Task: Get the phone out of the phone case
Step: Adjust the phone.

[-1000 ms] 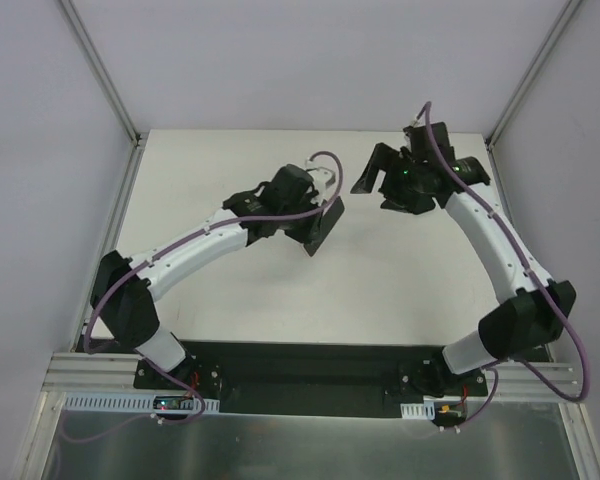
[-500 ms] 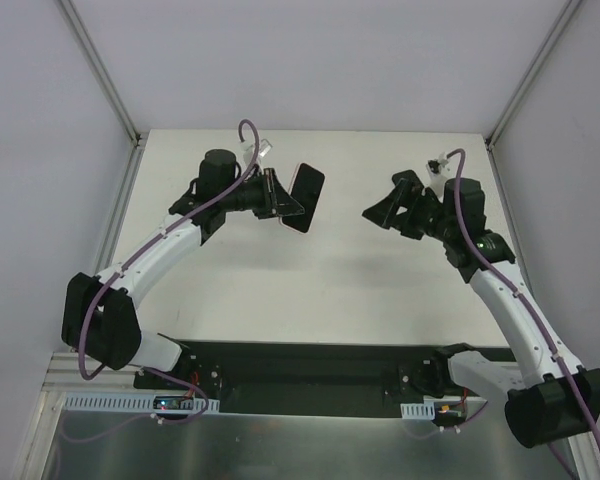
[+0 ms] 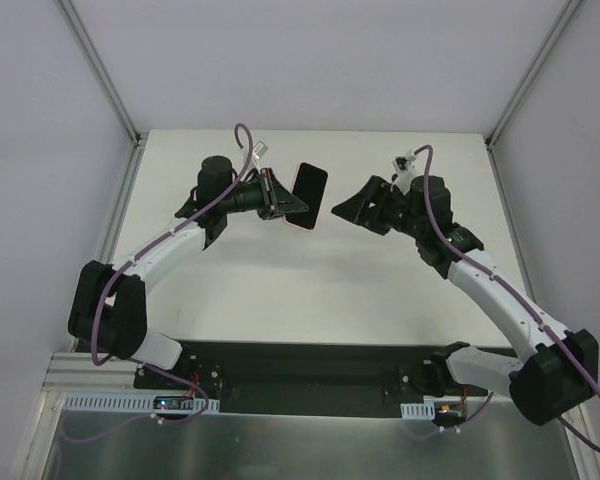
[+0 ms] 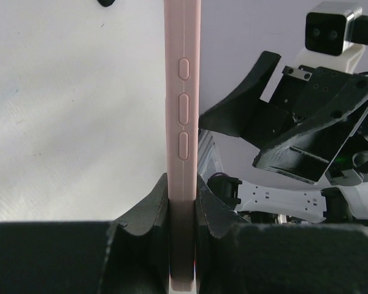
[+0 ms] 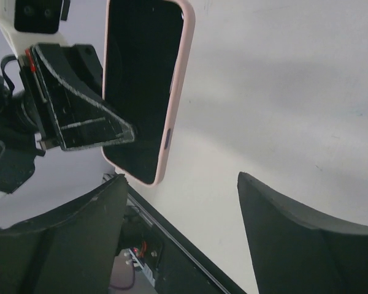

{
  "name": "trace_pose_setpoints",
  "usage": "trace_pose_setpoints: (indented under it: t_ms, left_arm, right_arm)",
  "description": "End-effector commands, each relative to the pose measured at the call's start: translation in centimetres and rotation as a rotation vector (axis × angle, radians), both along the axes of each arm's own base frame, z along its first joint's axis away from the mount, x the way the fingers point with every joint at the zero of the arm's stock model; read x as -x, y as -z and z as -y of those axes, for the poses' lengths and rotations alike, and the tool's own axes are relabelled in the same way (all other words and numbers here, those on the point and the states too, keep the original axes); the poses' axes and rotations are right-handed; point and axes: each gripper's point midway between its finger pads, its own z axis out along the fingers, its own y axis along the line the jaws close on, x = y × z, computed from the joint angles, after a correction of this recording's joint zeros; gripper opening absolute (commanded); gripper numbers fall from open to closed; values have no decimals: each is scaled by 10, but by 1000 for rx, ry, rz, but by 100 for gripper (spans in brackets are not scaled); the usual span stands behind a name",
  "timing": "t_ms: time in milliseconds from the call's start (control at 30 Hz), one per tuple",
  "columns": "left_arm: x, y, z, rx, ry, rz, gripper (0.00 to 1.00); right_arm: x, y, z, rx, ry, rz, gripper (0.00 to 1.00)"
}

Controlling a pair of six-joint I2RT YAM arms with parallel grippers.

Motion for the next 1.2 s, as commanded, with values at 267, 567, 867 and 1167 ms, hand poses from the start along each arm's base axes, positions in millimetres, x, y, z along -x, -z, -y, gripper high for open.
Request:
trace_pose_setpoints:
  t_ms: [267,567,867,1167]
  left_arm:
    - [25,-40,-5,80,49,147,0]
    - [30,-48,-5,88,60,160,0]
    - [28,-47,-4,90,59,146,0]
    - [29,-54,-8,91,54,163,0]
  right_arm:
    - [-90,-58,-28,-375,-125,96,88]
    - [-88,-68,-56,-509,-282,127,71]
    - [-69,-75,-71,-508,-368,152,51]
    - [-57,-69,-73,-530,-405,149,31]
